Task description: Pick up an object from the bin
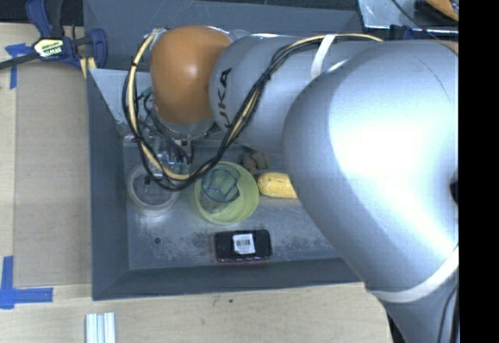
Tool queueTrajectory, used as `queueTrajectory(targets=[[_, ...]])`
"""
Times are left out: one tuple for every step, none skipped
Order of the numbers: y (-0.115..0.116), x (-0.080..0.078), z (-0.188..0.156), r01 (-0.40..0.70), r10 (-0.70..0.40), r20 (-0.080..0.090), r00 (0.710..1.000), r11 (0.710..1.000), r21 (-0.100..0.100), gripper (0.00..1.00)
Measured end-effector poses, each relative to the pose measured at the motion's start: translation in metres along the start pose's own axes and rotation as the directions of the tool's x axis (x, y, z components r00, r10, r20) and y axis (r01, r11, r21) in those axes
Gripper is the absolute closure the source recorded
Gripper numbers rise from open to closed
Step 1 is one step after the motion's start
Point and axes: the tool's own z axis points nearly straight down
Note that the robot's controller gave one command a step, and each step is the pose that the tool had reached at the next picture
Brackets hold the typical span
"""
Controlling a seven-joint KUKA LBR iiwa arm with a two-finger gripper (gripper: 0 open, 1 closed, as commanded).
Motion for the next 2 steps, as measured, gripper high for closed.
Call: queueTrajectory(targets=[[-0.001,0.012,-0.077,-0.034,0.034,0.010,0.999,0.999,-0.004,0.00],[-0.002,0.014,-0.032,-0.089,0.089,-0.008,0.996,0.996,0.004,0.00]])
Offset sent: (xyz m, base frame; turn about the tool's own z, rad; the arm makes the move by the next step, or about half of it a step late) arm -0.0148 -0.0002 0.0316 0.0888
